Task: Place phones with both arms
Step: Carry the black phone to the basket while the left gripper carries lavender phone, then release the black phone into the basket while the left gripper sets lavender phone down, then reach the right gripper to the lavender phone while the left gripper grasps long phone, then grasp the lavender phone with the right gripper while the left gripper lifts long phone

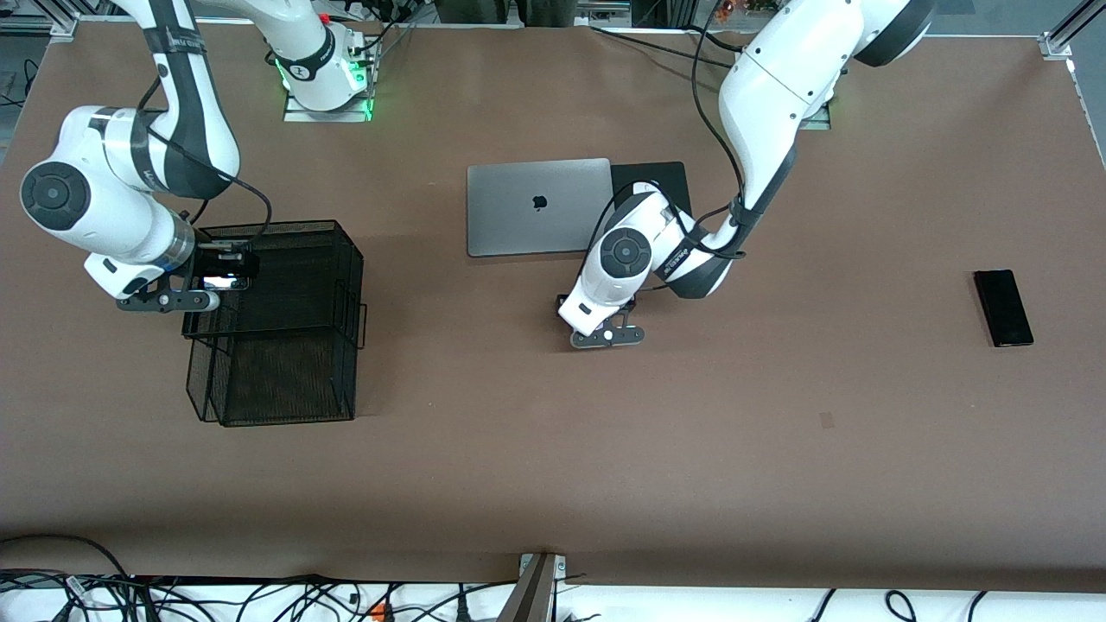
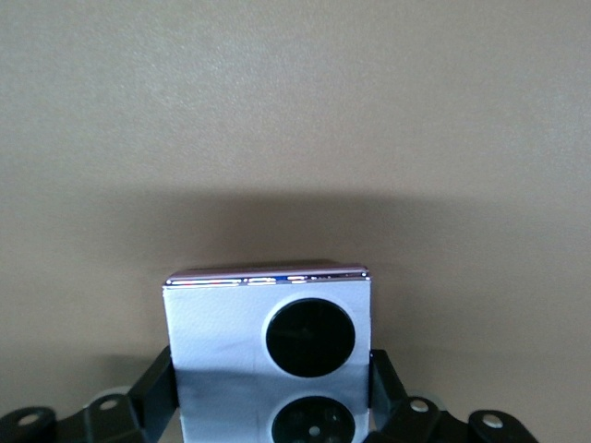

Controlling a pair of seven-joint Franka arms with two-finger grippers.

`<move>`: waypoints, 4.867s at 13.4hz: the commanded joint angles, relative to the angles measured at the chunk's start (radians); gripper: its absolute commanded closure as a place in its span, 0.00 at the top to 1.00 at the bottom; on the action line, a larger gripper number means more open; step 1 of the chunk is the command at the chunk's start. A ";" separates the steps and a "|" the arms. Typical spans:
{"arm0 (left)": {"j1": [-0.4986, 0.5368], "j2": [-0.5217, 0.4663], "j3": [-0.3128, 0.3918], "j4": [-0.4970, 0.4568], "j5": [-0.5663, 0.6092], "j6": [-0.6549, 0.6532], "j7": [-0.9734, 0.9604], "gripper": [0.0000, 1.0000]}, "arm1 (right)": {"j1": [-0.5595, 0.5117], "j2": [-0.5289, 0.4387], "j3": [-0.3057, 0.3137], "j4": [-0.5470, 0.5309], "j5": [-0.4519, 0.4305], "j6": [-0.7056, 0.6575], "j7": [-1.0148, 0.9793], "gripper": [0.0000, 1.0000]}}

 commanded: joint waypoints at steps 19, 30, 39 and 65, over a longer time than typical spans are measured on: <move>0.720 -0.344 0.025 0.014 0.090 -0.590 0.857 1.00 | 0.028 0.164 0.275 0.521 0.121 -0.349 0.404 1.00; 1.182 -0.172 0.025 -0.020 0.176 -0.264 1.286 1.00 | 0.377 0.558 0.319 0.836 0.133 -0.073 0.822 1.00; 1.252 -0.063 0.023 -0.037 0.159 -0.142 1.225 1.00 | 0.404 0.667 0.407 0.834 0.130 0.144 0.701 1.00; 1.039 -0.273 0.002 0.003 0.158 -0.436 1.098 0.51 | 0.420 0.806 0.401 0.868 0.124 0.270 0.793 0.31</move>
